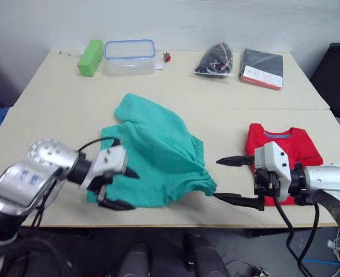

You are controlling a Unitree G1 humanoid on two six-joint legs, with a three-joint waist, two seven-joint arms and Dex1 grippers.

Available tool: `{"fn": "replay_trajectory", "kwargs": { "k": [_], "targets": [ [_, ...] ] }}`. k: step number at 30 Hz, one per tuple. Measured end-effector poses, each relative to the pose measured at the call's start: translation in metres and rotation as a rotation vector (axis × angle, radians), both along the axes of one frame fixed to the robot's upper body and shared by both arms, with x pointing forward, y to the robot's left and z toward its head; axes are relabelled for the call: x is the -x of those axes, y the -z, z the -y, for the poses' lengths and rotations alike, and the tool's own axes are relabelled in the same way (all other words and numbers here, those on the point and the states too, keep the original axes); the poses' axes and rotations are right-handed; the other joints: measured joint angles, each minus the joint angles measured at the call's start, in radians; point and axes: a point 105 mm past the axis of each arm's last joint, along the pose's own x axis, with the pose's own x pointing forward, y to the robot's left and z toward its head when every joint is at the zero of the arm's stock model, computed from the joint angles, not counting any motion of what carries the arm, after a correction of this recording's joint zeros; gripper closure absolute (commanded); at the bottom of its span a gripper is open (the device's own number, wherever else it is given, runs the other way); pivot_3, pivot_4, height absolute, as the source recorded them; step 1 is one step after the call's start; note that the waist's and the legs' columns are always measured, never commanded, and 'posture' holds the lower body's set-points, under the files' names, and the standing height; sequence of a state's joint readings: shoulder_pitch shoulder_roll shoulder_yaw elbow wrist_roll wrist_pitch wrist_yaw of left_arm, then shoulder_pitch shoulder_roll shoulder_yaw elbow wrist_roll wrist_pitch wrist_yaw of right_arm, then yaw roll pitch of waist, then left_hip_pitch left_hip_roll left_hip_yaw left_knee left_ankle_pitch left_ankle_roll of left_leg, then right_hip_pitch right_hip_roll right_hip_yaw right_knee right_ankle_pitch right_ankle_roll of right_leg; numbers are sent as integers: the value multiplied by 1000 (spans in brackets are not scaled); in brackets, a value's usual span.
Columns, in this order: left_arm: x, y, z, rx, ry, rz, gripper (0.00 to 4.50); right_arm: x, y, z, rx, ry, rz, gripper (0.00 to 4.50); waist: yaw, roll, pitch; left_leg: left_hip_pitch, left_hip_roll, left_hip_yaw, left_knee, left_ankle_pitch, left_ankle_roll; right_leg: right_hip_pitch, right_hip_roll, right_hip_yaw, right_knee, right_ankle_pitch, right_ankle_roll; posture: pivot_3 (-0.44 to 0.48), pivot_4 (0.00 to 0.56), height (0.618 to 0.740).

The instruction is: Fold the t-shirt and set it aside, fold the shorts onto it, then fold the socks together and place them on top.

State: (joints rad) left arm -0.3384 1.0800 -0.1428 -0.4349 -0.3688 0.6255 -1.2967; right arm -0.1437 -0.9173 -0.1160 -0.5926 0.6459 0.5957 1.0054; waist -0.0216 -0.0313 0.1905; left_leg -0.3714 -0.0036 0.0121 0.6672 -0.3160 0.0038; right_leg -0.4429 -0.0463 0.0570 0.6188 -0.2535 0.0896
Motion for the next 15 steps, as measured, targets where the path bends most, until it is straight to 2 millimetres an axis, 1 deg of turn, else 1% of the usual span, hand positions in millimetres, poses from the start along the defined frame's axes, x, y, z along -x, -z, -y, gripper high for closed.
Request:
{"fn": "replay_trajectory", "kwargs": {
  "k": [2,5,8,11,12,14,15],
  "targets": [
    [2,8,-4,-39,-4,36,19,-2,3,-2,13,12,4,0,3,0,0,0,-1,0,0,0,0,1,0,0,-1,0,0,0,150,740],
    [-1,16,-10,-65,-49,90,19,-6,8,-9,34,11,19,0,1,0,0,1,0,0,0,0,0,2,0,0,-2,0,1,0,150,740],
    [-1,25,-16,-102,-74,126,19,-9,20,-13,76,15,15,0,-3,0,0,1,0,0,-1,0,0,1,1,-1,-1,0,0,0,150,740],
    [5,39,-27,-158,-91,126,19,-12,31,-16,100,23,17,0,-8,0,0,1,1,0,-2,0,0,1,1,0,-1,0,0,0,150,740],
    [5,41,-28,-166,-90,146,19,-15,36,-16,104,33,14,0,-8,0,0,1,1,0,-1,0,0,1,1,0,0,0,0,0,150,740],
    [3,41,-31,-184,-93,187,0,-16,40,-18,107,35,12,388,-6,0,0,2,1,0,-1,0,0,1,1,-1,0,0,0,0,150,740],
    [1,43,-34,-190,-92,202,402,-16,40,-19,105,34,19,601,-6,0,0,2,1,0,-1,0,0,1,1,-1,0,0,0,0,150,740]
  ]
}}
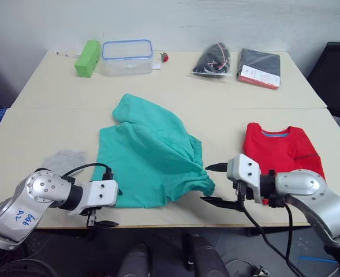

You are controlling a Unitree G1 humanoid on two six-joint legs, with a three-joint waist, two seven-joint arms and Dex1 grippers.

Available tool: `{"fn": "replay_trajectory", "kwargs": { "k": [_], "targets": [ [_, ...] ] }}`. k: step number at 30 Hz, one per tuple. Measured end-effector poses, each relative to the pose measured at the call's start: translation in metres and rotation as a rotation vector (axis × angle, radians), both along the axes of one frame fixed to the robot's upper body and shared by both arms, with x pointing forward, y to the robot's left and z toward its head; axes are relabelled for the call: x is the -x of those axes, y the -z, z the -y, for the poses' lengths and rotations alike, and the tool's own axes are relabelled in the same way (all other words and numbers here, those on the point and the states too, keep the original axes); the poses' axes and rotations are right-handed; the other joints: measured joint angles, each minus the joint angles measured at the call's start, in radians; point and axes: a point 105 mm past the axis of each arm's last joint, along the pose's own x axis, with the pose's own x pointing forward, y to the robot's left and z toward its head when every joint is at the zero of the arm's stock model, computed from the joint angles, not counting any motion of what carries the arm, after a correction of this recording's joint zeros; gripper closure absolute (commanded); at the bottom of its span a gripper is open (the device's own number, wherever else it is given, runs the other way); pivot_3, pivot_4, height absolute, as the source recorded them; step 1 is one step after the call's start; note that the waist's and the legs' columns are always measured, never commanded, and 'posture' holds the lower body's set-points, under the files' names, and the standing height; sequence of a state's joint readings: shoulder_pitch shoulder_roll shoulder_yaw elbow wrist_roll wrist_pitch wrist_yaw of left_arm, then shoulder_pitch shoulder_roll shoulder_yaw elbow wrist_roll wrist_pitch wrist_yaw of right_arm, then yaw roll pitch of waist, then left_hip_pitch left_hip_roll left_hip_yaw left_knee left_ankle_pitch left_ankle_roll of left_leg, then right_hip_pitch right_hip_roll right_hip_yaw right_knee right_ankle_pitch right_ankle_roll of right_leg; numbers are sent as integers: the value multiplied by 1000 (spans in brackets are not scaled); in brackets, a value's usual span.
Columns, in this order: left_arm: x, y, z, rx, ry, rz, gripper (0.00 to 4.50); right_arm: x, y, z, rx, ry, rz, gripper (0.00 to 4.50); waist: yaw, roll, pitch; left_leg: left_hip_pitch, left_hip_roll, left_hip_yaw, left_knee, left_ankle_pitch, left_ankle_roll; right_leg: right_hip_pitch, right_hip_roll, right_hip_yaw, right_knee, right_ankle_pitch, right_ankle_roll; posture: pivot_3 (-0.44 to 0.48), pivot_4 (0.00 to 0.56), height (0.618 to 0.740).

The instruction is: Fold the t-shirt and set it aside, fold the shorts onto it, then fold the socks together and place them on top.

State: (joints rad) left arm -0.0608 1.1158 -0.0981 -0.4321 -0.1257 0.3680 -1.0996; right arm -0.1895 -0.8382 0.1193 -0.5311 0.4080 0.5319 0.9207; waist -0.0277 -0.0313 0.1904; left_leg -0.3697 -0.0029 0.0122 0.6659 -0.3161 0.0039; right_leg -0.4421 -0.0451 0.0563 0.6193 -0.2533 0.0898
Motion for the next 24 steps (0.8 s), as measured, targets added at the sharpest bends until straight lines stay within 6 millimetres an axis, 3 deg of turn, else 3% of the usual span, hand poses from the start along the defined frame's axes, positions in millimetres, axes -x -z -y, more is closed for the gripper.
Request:
{"fn": "replay_trajectory", "kwargs": {
  "k": [6,9,11,14,20,24],
  "targets": [
    [0,4,-3,-20,78,51,2106,-5,2,1,-1,13,23,2736,0,5,-3,5,0,0,0,0,0,5,0,0,1,-1,-1,0,150,740],
    [-3,5,-7,-35,68,68,2961,-6,3,2,4,13,25,3805,0,6,-2,17,2,0,-3,0,0,17,2,0,-1,-3,-4,0,150,740],
    [-5,5,-9,-37,57,72,3576,-6,3,3,5,11,28,4500,0,6,-3,18,2,0,-3,0,0,17,3,0,-1,-13,-17,0,150,740],
    [-8,5,-11,-40,43,81,4415,-6,4,4,9,5,26,4500,0,7,-3,18,3,0,-3,0,0,17,3,0,1,-12,-15,0,150,740],
    [-15,2,-19,-49,-7,85,4465,-5,3,3,9,-21,37,4500,-1,7,-3,18,3,0,-3,0,0,16,3,0,2,-7,-5,0,150,740],
    [-8,-2,-31,-72,-40,13,4465,1,2,8,53,-97,44,4500,-7,5,-2,17,5,0,-3,-1,-1,14,5,0,2,-8,-6,0,150,740]
  ]
}}
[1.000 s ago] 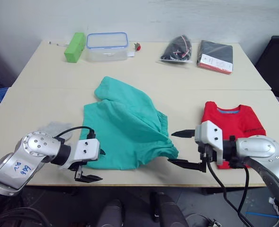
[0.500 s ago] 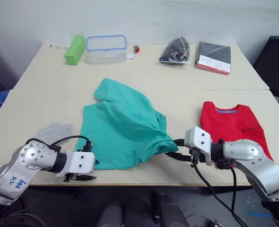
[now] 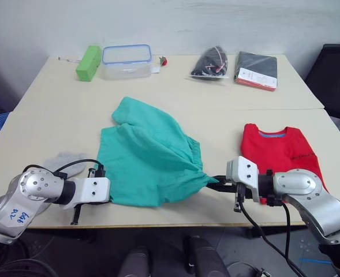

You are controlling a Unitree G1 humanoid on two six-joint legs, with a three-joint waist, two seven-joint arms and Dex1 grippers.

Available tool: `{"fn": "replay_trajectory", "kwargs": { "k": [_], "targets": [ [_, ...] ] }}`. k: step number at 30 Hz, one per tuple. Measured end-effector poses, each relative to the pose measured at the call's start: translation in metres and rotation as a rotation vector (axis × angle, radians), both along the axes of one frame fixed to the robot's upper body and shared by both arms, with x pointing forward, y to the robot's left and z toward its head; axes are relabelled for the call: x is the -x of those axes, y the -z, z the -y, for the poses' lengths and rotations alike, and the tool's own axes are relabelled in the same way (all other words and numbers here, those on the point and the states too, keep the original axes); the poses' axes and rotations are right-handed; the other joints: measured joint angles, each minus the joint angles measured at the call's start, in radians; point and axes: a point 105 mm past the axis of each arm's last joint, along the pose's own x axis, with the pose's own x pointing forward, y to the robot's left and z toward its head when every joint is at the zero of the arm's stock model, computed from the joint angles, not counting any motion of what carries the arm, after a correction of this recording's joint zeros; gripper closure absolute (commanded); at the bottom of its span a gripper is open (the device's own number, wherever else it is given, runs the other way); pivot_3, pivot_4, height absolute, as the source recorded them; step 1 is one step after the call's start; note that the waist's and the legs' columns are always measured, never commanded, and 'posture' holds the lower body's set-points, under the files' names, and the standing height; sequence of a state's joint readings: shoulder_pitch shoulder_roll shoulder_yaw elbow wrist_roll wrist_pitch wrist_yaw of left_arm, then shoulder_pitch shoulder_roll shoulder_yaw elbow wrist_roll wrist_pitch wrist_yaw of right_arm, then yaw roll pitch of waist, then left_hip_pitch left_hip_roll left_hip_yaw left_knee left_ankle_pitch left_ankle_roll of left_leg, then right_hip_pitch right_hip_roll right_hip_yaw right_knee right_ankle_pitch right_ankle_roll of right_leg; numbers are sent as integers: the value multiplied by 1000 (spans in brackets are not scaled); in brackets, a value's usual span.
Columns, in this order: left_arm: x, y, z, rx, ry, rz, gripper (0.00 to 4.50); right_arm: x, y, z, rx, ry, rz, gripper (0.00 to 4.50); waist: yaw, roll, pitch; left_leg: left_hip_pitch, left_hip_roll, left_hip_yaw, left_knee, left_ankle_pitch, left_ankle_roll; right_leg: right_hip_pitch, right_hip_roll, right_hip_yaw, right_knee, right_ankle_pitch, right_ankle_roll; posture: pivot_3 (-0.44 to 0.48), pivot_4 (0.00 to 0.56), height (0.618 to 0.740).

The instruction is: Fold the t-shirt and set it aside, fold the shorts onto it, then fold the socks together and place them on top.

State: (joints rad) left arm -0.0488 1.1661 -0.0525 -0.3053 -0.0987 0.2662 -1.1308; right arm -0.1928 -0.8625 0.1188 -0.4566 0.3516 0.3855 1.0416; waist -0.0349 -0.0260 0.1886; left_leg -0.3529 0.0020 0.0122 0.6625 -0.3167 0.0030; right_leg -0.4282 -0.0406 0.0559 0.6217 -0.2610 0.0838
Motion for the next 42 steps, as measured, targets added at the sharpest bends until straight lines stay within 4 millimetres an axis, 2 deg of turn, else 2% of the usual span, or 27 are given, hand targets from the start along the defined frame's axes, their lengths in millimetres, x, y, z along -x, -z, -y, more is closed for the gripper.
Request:
{"fn": "replay_trajectory", "kwargs": {
  "k": [2,4,6,8,12,14,15,17,19,23,24,25,30,31,35,42],
  "targets": [
    [12,-2,-12,-21,-20,-79,4465,3,-3,7,46,-57,3,4500,-5,-1,1,0,1,0,0,-2,-1,-1,0,-1,0,-1,-1,0,150,740],
    [31,-4,-21,-32,-28,-200,4465,8,-8,17,101,-128,1,4500,-5,-1,2,0,1,0,-1,-3,-1,-1,0,-2,0,-2,-2,0,150,740],
    [59,-10,-29,-57,-10,-363,4465,14,-15,28,164,-208,-10,4500,-6,-2,4,-1,2,0,-1,-5,-1,-1,0,-3,-1,-3,-3,0,150,740],
    [75,-17,-34,-67,5,-450,4465,16,-20,36,206,-250,-3,4500,-2,-2,4,-1,2,0,-1,-7,-2,-1,-1,-4,-2,-7,-9,0,150,740],
    [67,-29,-31,-34,-1,-375,4465,11,-19,41,244,-288,36,4500,9,-2,5,-1,1,0,-1,-7,-1,-1,-1,-5,-2,-10,-12,0,150,740],
    [51,-33,-23,15,1,-270,4465,6,-17,37,221,-287,45,4500,11,-3,5,-1,0,-1,1,-7,-1,0,-2,-5,-2,-10,-12,0,150,740],
    [36,-36,-14,64,2,-179,4465,5,-14,32,208,-291,46,4500,11,-2,5,-1,0,0,1,-7,-1,0,-2,-5,-1,-8,-9,0,150,740],
    [22,-37,-2,133,6,-95,4083,5,-10,25,181,-294,38,4500,8,-3,6,-2,0,0,2,-7,-1,0,-2,-5,0,-3,-1,0,150,740],
    [19,-36,9,199,12,-93,3564,0,-11,20,158,-275,46,4500,1,-4,6,-2,-1,2,2,-7,-2,-1,-2,-5,0,-1,3,0,150,740],
    [32,-33,23,239,62,-162,2352,-8,-14,17,160,-241,72,4500,-8,-4,6,-2,0,0,1,-8,-3,-1,-3,-1,0,-3,1,0,150,740],
    [38,-31,26,244,74,-183,1928,-9,-15,15,153,-234,71,4500,-8,-4,6,-2,0,-1,1,-8,-3,-1,-3,-2,0,-3,0,0,150,740],
    [40,-29,28,244,79,-194,1722,-10,-15,14,145,-226,64,4500,-7,-4,6,-2,1,-1,0,-8,-3,-1,-3,-2,0,-3,-1,0,150,740],
    [46,-19,29,220,87,-192,142,-15,-27,8,-5,-132,-73,4500,-2,-4,6,-1,1,-3,1,-7,-3,-1,-3,-2,1,-4,-1,0,150,740],
    [46,-18,30,225,84,-182,26,-16,-35,7,-42,-113,-96,4500,-1,-3,6,-1,1,-3,1,-7,-3,-1,-4,-2,1,-4,-2,0,150,740],
    [46,-10,38,224,105,-142,26,-21,-56,-1,-147,-69,-140,4500,2,-3,6,-1,1,-3,1,-7,-3,-1,-4,-2,0,-4,-2,0,150,740],
    [41,7,34,151,96,-80,26,-23,-56,-1,-185,-24,-212,4500,6,-3,6,-3,1,-3,-1,-8,-4,-2,-5,-3,-2,-4,-2,0,150,740]
  ]
}}
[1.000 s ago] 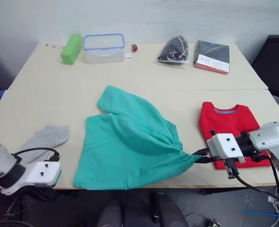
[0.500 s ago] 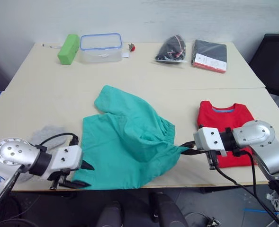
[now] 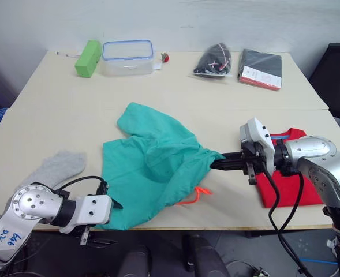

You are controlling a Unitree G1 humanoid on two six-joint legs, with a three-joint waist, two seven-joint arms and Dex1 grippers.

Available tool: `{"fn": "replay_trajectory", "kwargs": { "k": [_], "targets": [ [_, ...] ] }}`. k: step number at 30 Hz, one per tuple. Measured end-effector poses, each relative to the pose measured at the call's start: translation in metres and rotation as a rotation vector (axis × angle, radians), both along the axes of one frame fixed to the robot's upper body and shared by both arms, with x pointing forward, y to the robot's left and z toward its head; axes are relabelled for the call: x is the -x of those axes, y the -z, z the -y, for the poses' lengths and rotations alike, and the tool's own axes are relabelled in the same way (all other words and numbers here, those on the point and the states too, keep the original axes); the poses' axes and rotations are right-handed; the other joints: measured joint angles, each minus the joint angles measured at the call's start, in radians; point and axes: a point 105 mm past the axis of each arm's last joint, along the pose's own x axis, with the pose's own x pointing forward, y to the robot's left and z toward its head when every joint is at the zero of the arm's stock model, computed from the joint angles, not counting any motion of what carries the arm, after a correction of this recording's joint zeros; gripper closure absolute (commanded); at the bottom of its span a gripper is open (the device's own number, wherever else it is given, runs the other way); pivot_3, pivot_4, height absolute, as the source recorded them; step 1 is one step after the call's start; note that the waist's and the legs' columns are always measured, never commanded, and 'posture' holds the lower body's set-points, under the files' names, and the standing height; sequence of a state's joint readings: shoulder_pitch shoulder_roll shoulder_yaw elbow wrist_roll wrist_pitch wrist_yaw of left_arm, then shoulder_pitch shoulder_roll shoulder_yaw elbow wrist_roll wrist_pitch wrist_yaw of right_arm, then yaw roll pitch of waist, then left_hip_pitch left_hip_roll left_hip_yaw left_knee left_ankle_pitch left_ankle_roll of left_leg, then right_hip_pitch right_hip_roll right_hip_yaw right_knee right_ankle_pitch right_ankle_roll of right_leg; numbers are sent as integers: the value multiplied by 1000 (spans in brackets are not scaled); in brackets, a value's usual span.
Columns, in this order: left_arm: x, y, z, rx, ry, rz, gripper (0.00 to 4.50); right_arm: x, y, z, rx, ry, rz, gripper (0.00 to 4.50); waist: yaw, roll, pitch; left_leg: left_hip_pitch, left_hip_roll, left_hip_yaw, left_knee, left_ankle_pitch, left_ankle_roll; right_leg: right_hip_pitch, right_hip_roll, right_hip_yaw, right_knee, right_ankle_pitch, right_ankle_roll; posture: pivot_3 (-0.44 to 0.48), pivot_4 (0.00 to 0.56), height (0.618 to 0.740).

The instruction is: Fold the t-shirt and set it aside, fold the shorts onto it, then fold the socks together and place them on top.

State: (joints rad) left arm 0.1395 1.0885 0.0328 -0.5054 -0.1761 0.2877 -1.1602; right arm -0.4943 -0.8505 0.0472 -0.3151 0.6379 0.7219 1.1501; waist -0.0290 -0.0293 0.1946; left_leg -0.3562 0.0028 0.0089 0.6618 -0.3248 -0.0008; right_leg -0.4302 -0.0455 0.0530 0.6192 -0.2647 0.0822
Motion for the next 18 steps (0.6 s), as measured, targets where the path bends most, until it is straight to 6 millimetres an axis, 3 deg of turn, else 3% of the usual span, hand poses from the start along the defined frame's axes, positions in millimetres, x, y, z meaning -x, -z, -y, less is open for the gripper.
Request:
{"fn": "replay_trajectory", "kwargs": {
  "k": [6,15,18],
  "targets": [
    [-16,3,1,48,-62,77,26,-5,-17,-5,-67,21,-7,4500,0,0,0,0,0,0,0,0,0,0,-1,0,0,0,1,0,150,740],
    [-22,3,4,49,-30,112,26,-16,-12,1,-62,86,-8,4500,2,3,-1,1,0,-1,0,0,1,1,-2,-1,0,0,0,0,150,740],
    [-24,2,4,50,-34,120,592,-17,-11,1,-56,92,-2,4500,2,3,-1,1,0,-1,0,0,1,1,-2,-1,0,0,0,0,150,740]
  ]
}}
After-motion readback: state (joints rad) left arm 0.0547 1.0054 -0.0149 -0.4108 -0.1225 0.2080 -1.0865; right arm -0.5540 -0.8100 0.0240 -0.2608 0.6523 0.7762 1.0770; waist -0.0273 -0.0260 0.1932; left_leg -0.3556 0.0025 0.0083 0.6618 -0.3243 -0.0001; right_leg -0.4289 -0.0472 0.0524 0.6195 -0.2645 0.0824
